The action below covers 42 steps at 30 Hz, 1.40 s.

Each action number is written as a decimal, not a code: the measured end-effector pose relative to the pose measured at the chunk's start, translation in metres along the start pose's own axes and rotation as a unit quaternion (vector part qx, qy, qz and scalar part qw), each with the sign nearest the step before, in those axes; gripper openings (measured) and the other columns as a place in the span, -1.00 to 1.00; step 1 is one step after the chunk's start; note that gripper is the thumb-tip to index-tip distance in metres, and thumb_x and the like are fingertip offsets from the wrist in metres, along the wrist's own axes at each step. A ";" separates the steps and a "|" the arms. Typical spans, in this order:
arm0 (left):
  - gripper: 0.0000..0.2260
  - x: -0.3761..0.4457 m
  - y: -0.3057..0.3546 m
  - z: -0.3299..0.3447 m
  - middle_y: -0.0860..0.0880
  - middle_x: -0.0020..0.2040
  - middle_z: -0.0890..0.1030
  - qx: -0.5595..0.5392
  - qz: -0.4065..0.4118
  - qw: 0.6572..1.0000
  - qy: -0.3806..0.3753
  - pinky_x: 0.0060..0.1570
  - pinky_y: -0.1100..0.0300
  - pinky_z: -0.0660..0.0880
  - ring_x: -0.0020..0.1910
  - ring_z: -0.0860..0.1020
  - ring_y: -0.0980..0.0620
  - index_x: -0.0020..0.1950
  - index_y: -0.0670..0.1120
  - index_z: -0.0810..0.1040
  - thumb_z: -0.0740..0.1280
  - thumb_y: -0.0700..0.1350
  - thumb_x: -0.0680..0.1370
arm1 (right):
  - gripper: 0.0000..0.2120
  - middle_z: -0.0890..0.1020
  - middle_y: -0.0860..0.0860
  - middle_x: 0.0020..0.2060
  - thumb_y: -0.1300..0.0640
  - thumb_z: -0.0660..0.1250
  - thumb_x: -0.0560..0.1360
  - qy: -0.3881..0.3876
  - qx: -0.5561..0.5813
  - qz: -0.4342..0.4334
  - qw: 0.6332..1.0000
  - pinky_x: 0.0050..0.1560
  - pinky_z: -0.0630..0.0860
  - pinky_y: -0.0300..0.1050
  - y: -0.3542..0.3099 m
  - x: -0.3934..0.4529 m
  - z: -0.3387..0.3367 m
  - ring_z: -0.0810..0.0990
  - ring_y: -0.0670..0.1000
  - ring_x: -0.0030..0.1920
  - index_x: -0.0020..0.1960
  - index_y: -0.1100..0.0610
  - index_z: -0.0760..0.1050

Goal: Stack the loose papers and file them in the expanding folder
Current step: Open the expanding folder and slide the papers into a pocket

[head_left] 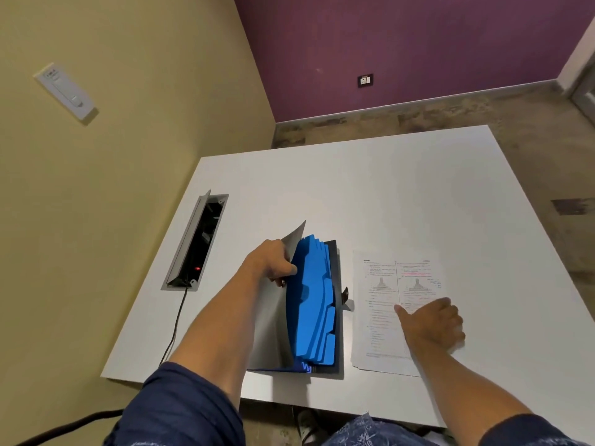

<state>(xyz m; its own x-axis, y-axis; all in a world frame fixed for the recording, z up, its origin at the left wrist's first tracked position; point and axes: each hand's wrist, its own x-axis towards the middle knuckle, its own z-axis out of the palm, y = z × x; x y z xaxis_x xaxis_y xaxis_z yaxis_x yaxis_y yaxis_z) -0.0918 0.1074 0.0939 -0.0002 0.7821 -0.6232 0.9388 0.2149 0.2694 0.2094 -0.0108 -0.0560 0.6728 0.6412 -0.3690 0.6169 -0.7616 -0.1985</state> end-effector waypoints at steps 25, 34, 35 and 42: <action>-0.85 0.004 -0.007 0.003 -0.09 -0.40 0.73 -0.053 -0.018 0.998 0.015 -0.43 0.29 0.60 -0.43 0.72 0.05 -0.17 -0.25 0.70 0.39 -0.18 0.42 | -0.49 0.60 0.10 -0.26 -0.08 0.67 0.31 -0.102 0.180 0.040 0.977 -0.03 0.61 0.06 0.007 0.038 -0.015 0.65 0.26 -0.12 0.09 0.22 0.66; -0.86 0.002 -0.009 0.000 -0.11 -0.37 0.74 -0.048 -0.018 0.998 0.023 -0.46 0.30 0.59 -0.44 0.72 0.05 -0.16 -0.24 0.69 0.41 -0.18 0.43 | -0.53 0.79 0.05 -0.10 0.12 0.70 0.21 -0.174 0.359 0.018 0.917 0.09 0.70 0.17 0.034 0.062 -0.012 0.77 0.18 -0.12 0.08 0.14 0.69; -0.86 0.002 -0.009 0.000 -0.11 -0.36 0.74 -0.048 -0.018 0.998 0.024 -0.46 0.30 0.58 -0.44 0.72 0.05 -0.15 -0.25 0.69 0.41 -0.18 0.43 | -0.55 0.79 0.06 -0.12 0.17 0.71 0.20 -0.193 0.376 0.021 0.906 0.10 0.70 0.17 0.036 0.067 -0.012 0.78 0.18 -0.13 0.07 0.15 0.72; -0.88 0.001 -0.008 -0.001 -0.09 -0.38 0.73 -0.046 -0.020 0.998 0.029 -0.44 0.28 0.60 -0.44 0.72 0.04 -0.15 -0.24 0.69 0.42 -0.19 0.44 | -0.59 0.81 0.03 -0.14 0.46 0.56 0.31 -0.299 0.385 -0.054 0.872 -0.20 0.64 -0.14 0.033 0.078 -0.012 0.80 0.04 -0.22 0.09 0.14 0.71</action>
<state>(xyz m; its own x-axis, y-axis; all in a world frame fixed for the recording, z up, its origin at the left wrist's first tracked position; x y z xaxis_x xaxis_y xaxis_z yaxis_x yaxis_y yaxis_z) -0.0992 0.1068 0.0916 -0.0595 0.8042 -0.5913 0.9017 0.2974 0.3137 0.2868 0.0151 -0.0805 0.1523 0.7250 -0.6717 0.0528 -0.6847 -0.7270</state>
